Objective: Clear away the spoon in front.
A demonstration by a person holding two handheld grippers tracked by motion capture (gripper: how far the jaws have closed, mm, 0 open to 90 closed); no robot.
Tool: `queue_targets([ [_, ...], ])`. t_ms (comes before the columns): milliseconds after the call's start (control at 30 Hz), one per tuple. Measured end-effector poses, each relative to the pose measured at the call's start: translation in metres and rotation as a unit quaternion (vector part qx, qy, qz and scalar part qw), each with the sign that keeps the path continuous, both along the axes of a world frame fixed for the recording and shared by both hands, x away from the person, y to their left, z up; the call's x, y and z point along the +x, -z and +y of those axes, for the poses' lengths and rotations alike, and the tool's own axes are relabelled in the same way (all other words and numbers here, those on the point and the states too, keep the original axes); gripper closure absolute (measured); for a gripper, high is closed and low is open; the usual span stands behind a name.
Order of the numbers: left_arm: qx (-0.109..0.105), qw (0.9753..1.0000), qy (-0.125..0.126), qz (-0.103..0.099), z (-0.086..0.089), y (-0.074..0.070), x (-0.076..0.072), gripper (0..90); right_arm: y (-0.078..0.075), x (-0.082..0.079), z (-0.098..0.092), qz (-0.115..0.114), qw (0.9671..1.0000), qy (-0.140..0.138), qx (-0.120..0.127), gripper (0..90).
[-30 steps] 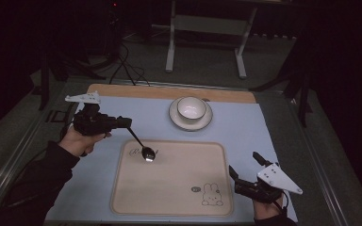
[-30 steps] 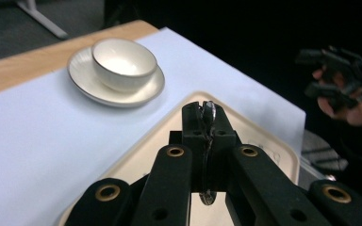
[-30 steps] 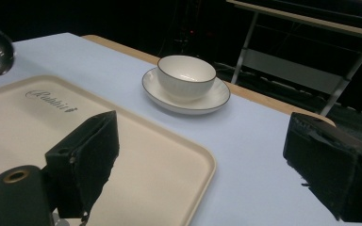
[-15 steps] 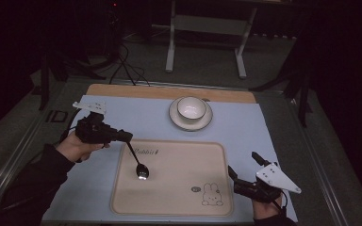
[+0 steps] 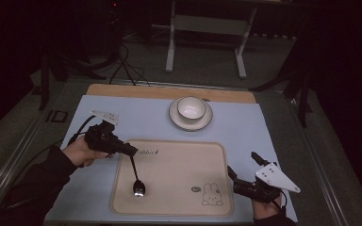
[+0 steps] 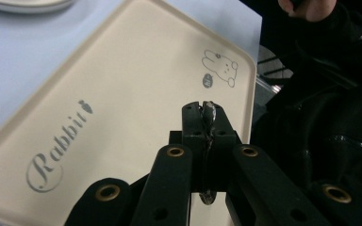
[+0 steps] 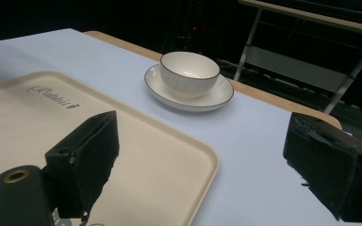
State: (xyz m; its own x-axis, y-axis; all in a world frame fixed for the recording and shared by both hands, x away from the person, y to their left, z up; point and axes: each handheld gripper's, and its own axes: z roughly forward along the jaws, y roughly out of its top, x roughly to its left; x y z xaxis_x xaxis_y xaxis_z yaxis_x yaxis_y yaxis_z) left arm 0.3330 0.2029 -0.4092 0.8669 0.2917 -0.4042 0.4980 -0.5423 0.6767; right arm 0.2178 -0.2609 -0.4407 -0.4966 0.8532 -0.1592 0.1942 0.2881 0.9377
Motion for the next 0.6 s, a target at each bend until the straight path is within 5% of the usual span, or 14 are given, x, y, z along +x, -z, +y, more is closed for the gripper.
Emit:
queue_targets([
  [400,0.018,0.9985,0.038,0.035,-0.020,0.024,0.008,89.1,0.000,0.000,-0.001,0.001,1.0000,0.001,0.001,11.0],
  [600,0.018,0.9984,0.041,0.035,-0.024,0.032,0.012,88.8,0.000,0.000,-0.001,0.000,1.0000,-0.001,-0.001,11.0],
])
